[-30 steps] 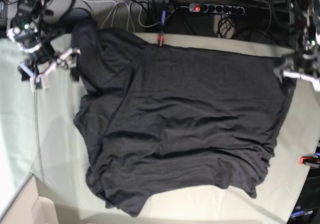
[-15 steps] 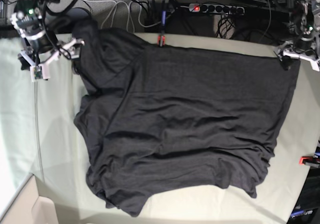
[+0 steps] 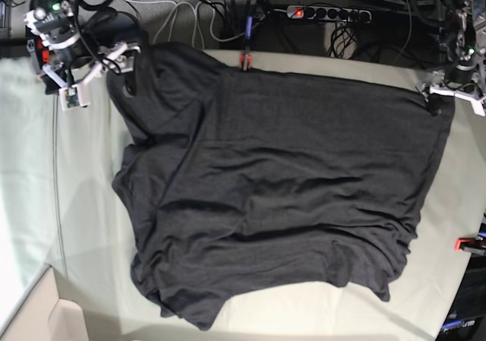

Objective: Layout the t-shirt on the table in an organized manner, then fold the t-shirt properly
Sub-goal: 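Release the shirt and regrasp its collar-side corners with both grippers, then pull the grasped corners apart with both grippers to stretch the shirt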

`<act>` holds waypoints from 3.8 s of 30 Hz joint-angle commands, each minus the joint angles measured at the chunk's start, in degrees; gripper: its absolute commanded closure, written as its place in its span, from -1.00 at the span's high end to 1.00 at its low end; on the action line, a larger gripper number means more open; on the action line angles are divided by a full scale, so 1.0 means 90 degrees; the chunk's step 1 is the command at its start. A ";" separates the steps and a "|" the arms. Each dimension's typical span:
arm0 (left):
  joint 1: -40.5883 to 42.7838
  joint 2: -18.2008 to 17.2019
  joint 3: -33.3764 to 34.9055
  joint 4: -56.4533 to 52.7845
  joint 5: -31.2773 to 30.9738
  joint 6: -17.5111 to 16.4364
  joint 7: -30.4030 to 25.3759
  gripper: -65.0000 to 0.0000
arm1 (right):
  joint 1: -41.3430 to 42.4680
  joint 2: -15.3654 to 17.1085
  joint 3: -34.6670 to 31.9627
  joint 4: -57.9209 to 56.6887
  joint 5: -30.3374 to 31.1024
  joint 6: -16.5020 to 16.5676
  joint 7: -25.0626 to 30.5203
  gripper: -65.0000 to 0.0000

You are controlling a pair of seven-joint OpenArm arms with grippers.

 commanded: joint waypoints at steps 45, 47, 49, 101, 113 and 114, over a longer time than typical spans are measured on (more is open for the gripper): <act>-0.0522 -0.0060 0.0704 -0.0630 -0.0120 -0.0035 0.0054 0.46 | 0.0644 0.0342 0.0268 -0.1964 0.0067 0.0021 0.0132 0.30; -0.0522 -0.0060 0.0713 -0.0620 -0.0130 -0.0035 0.0044 0.32 | 0.0644 0.0342 0.0268 -0.1964 0.0067 0.0021 0.0132 0.30; -0.0522 -0.0060 0.0733 -0.0620 -0.0130 -0.0035 0.0044 0.20 | 0.0644 0.0342 0.0268 -0.1964 0.0067 0.0021 0.0132 0.30; 0.0718 0.0302 -0.0762 0.1041 -0.0081 -0.0026 0.0074 -1.00 | -0.0323 0.0166 0.1284 -0.0997 0.0106 0.0021 0.0142 -1.00; 0.0650 0.0331 -0.0703 0.0972 -0.0081 -0.0026 0.0074 -0.99 | -0.0460 0.0176 0.1264 -0.0987 0.0106 0.0021 0.0142 -0.98; 0.0650 0.0331 -0.0703 0.0972 -0.0081 -0.0026 0.0074 -0.99 | -0.0470 0.0176 0.1264 -0.0977 0.0106 0.0021 0.0142 -0.91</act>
